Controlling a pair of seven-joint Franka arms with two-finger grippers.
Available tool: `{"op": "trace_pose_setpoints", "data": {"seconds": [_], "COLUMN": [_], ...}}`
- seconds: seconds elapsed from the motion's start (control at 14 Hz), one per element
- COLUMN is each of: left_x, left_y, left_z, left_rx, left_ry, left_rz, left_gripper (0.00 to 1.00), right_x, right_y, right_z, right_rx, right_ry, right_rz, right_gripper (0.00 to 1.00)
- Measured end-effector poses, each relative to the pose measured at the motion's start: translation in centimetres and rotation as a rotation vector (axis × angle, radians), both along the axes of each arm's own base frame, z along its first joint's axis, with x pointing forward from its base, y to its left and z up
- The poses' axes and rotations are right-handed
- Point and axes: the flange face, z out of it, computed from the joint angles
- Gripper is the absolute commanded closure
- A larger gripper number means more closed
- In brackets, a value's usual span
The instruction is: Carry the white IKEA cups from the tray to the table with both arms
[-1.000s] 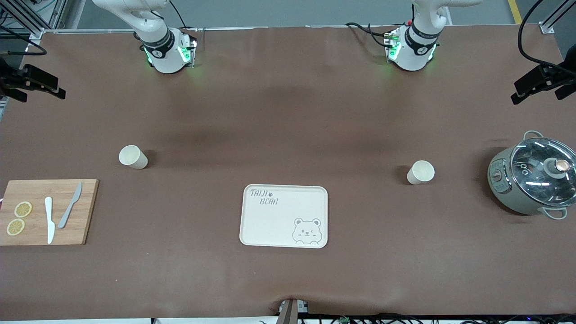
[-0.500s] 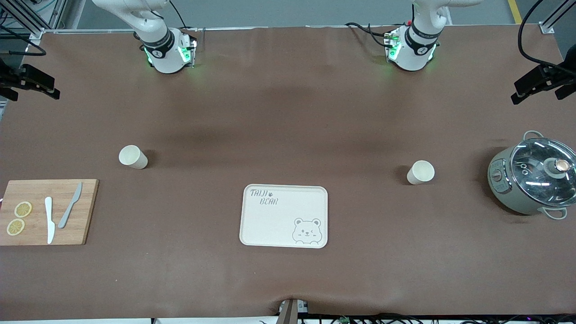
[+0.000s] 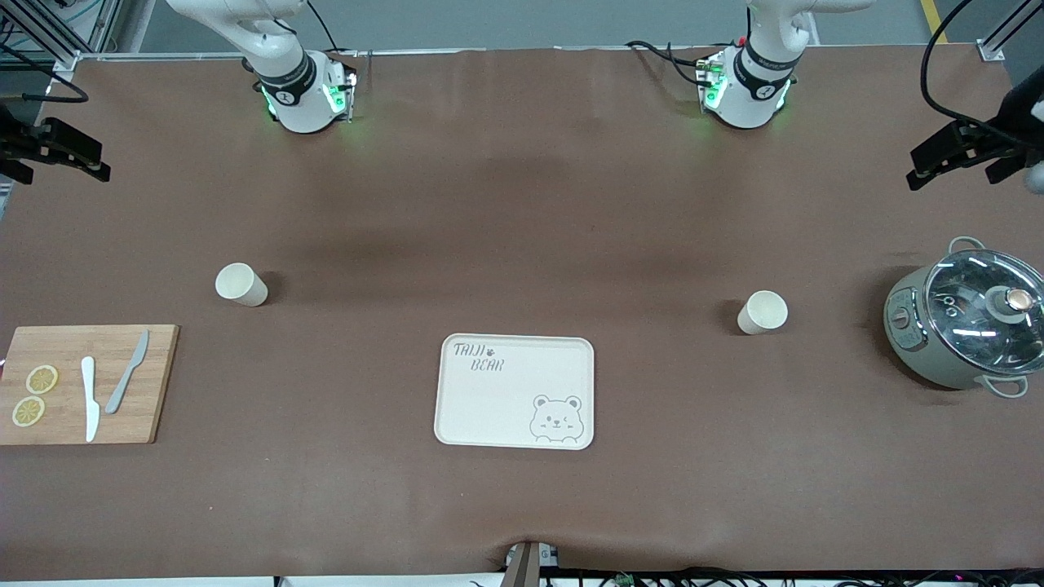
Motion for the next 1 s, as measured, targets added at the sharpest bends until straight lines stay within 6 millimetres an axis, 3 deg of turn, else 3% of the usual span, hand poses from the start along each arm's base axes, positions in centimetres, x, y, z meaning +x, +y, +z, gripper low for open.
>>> {"op": "trace_pose_setpoints", "data": {"seconds": [0.36,1.0], "left_x": [-0.1,1.0], "left_y": [-1.3,-1.1], "left_z": [-0.4,-1.4], "left_rx": [0.001,0.001], "left_ry": [0.009,0.014], "left_rz": [-0.024,-0.02], "left_gripper": [0.0,0.0], "right_x": [0.0,0.5], "right_y": [-0.1,-0.5], "right_z": [0.0,0.3], "right_rx": [0.015,0.024], "right_ry": [-0.004,-0.045], "right_rz": [-0.005,-0.014], "right_gripper": [0.0,0.0]}}
